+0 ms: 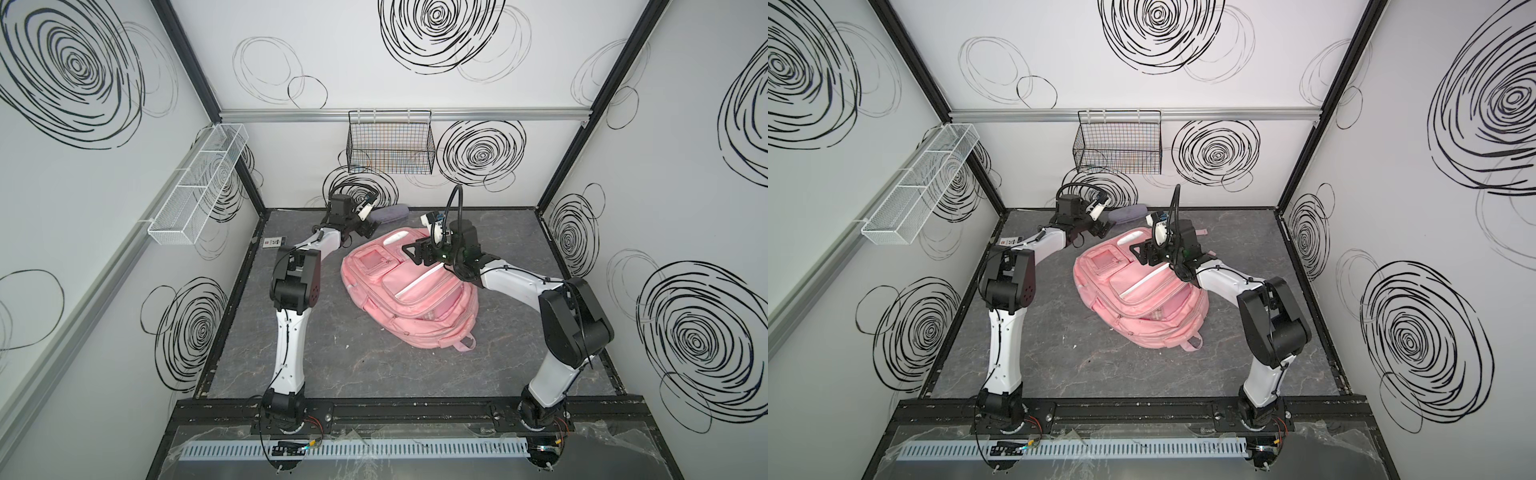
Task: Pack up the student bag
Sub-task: 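Move both grippers toward the lavender glasses case by the far wall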
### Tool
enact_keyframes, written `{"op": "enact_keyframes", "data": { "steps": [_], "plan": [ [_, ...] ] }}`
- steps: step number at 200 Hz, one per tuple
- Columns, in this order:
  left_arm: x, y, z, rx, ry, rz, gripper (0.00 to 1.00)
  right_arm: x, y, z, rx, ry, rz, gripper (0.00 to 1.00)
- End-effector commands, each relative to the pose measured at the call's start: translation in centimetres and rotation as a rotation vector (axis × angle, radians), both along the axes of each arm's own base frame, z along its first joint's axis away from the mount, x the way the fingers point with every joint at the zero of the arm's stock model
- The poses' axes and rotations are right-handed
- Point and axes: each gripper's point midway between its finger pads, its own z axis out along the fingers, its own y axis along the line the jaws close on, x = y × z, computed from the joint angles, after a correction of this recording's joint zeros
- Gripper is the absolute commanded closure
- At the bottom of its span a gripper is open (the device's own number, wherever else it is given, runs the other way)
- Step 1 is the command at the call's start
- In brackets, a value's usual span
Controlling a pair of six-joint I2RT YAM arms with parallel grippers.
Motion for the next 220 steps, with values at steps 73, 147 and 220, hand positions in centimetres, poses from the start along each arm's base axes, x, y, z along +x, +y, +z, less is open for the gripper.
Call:
{"op": "enact_keyframes", "data": {
  "steps": [73,147,220],
  "plan": [
    [3.1,-0.8,-2.6,0.085,-0.052,-0.198,0.04,-1.3,1.9,0.0,-0.013,0.009,0.074,0.30],
    [4.2,-1.1,-2.8,0.005,-0.002,-0.177,0.04,-2.1,2.2,-0.3,-0.019,0.034,0.099,0.32],
    [3.4,-1.3,-1.1,-0.103,0.022,-0.163,0.04,6.4,-4.3,0.5,-0.027,0.007,-0.159,0.27]
  ]
}}
